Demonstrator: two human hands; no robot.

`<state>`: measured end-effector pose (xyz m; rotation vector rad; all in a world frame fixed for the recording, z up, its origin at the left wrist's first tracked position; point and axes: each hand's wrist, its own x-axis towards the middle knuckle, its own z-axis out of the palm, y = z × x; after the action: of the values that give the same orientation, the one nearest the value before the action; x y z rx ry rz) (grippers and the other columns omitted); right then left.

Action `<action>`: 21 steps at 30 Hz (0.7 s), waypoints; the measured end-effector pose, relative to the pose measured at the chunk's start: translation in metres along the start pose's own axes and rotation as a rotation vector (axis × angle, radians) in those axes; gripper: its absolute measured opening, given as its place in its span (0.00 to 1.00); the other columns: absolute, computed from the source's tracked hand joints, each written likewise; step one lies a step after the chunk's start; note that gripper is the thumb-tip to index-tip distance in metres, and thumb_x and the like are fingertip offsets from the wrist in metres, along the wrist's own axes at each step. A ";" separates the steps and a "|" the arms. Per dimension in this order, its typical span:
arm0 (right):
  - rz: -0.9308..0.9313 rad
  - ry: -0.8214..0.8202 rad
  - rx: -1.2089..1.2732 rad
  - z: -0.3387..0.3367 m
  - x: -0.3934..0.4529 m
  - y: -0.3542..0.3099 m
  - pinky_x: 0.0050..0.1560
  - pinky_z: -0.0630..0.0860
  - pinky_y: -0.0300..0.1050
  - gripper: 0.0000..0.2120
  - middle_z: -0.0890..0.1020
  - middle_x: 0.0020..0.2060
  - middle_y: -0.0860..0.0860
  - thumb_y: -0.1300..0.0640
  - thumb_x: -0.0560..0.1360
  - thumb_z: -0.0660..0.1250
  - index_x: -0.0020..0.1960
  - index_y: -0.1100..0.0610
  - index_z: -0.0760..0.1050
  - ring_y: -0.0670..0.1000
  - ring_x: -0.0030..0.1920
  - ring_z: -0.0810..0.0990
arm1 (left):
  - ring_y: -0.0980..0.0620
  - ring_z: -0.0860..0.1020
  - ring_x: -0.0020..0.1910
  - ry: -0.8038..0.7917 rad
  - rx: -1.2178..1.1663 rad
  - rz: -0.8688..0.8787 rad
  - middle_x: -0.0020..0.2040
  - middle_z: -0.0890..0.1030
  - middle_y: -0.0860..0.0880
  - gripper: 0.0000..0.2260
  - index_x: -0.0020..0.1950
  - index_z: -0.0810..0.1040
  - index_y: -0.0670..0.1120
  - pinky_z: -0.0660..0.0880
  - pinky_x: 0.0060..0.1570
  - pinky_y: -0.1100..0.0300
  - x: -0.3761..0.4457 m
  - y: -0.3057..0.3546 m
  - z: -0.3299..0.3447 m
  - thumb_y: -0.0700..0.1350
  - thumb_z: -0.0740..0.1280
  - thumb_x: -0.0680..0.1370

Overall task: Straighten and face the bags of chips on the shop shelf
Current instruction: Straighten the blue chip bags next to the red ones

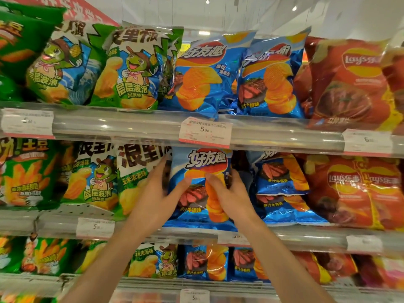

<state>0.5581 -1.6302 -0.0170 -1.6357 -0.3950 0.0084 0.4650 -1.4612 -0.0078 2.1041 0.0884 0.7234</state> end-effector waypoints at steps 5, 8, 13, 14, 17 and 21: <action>-0.105 0.236 -0.245 0.001 0.016 0.010 0.73 0.66 0.50 0.39 0.69 0.73 0.53 0.45 0.77 0.71 0.80 0.54 0.54 0.52 0.72 0.69 | 0.42 0.69 0.66 0.269 0.552 0.306 0.66 0.75 0.43 0.22 0.69 0.76 0.45 0.71 0.62 0.45 0.004 -0.026 -0.013 0.53 0.64 0.78; -0.177 0.283 -0.515 0.007 0.010 0.020 0.75 0.60 0.53 0.49 0.53 0.79 0.59 0.42 0.76 0.70 0.81 0.58 0.42 0.60 0.78 0.57 | 0.38 0.69 0.66 0.252 0.677 0.343 0.67 0.74 0.40 0.21 0.67 0.78 0.44 0.72 0.60 0.41 0.007 -0.045 -0.014 0.46 0.70 0.74; -0.476 0.228 -0.886 -0.004 0.007 0.033 0.74 0.62 0.60 0.40 0.43 0.80 0.60 0.36 0.78 0.63 0.82 0.51 0.50 0.64 0.80 0.50 | 0.36 0.68 0.69 0.202 0.722 0.350 0.69 0.72 0.39 0.28 0.68 0.77 0.44 0.70 0.64 0.39 0.009 -0.054 -0.012 0.39 0.77 0.69; -0.472 0.161 -0.914 -0.003 0.008 0.035 0.73 0.64 0.61 0.38 0.41 0.80 0.60 0.36 0.78 0.62 0.81 0.50 0.52 0.65 0.80 0.50 | 0.36 0.67 0.69 0.207 0.722 0.348 0.69 0.72 0.39 0.28 0.69 0.76 0.44 0.70 0.65 0.40 0.009 -0.055 -0.011 0.39 0.77 0.69; -0.413 0.095 -0.951 -0.001 0.012 0.037 0.69 0.70 0.61 0.37 0.37 0.80 0.58 0.35 0.79 0.59 0.82 0.47 0.51 0.66 0.79 0.50 | 0.37 0.67 0.69 0.208 0.715 0.352 0.70 0.71 0.39 0.29 0.70 0.75 0.45 0.69 0.65 0.40 0.009 -0.054 -0.009 0.40 0.76 0.70; -0.348 0.100 -1.038 0.004 0.018 0.037 0.69 0.71 0.64 0.37 0.37 0.80 0.59 0.33 0.79 0.55 0.82 0.46 0.48 0.66 0.80 0.51 | 0.36 0.67 0.70 0.195 0.701 0.343 0.70 0.70 0.39 0.29 0.71 0.75 0.45 0.69 0.67 0.39 0.010 -0.055 -0.008 0.41 0.76 0.70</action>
<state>0.5827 -1.6236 -0.0491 -2.5397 -0.6614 -0.6297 0.4793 -1.4190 -0.0418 2.7431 0.0991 1.2382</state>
